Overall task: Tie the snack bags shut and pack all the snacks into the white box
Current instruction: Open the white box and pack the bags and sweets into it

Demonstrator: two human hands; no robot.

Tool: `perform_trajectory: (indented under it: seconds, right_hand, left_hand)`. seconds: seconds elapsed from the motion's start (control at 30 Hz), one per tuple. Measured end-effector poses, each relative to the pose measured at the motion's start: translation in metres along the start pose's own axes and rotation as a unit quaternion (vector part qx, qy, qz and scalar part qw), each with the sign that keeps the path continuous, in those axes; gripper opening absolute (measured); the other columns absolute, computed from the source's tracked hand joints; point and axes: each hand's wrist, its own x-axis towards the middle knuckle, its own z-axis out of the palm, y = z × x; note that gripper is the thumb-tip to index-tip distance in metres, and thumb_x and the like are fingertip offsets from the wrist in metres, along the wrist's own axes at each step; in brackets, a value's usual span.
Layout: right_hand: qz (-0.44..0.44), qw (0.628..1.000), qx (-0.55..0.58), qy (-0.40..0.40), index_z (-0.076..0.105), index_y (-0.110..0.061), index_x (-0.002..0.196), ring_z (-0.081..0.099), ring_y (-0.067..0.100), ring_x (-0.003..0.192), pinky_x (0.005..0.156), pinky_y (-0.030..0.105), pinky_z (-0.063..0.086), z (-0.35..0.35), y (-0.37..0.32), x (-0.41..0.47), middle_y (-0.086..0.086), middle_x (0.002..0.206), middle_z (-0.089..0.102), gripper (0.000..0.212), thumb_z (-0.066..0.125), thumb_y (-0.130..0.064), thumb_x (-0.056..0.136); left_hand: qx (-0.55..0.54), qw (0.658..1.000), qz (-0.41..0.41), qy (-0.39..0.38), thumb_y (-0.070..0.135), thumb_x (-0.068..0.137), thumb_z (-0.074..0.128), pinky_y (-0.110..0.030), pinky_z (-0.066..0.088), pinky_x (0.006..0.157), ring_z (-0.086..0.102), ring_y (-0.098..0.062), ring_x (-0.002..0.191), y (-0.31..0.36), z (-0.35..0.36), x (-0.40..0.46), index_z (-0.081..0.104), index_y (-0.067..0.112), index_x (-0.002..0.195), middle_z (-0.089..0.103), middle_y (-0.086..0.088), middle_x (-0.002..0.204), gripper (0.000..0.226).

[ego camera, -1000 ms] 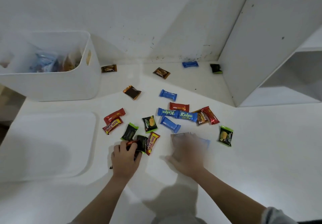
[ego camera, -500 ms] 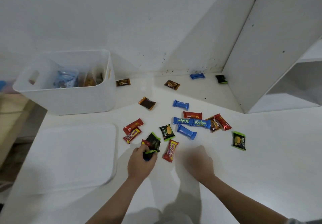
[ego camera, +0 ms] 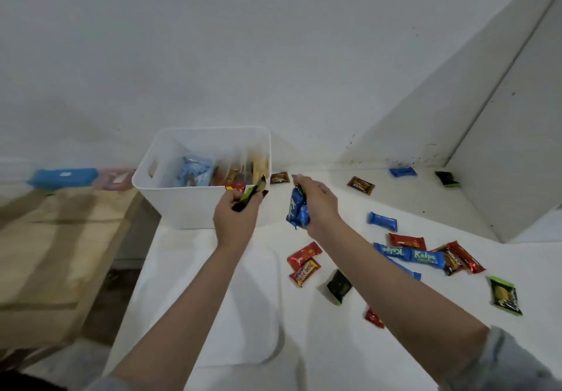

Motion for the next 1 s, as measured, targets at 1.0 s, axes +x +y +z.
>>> perform_trajectory:
  seconds: [1.0]
  right_hand:
    - [-0.311, 0.912, -0.263, 0.057, 0.062, -0.006, 0.094, 0.054, 0.014, 0.087, 0.078, 0.024, 0.044, 0.089, 0.029, 0.091, 0.007, 0.094, 0.061, 0.033, 0.041, -0.032, 0.099]
  left_hand:
    - [0.205, 0.957, 0.199, 0.042, 0.021, 0.088, 0.053, -0.032, 0.042, 0.075, 0.054, -0.029, 0.089, -0.026, -0.004, 0.133, 0.059, 0.004, 0.087, 0.058, -0.015, 0.092, 0.018]
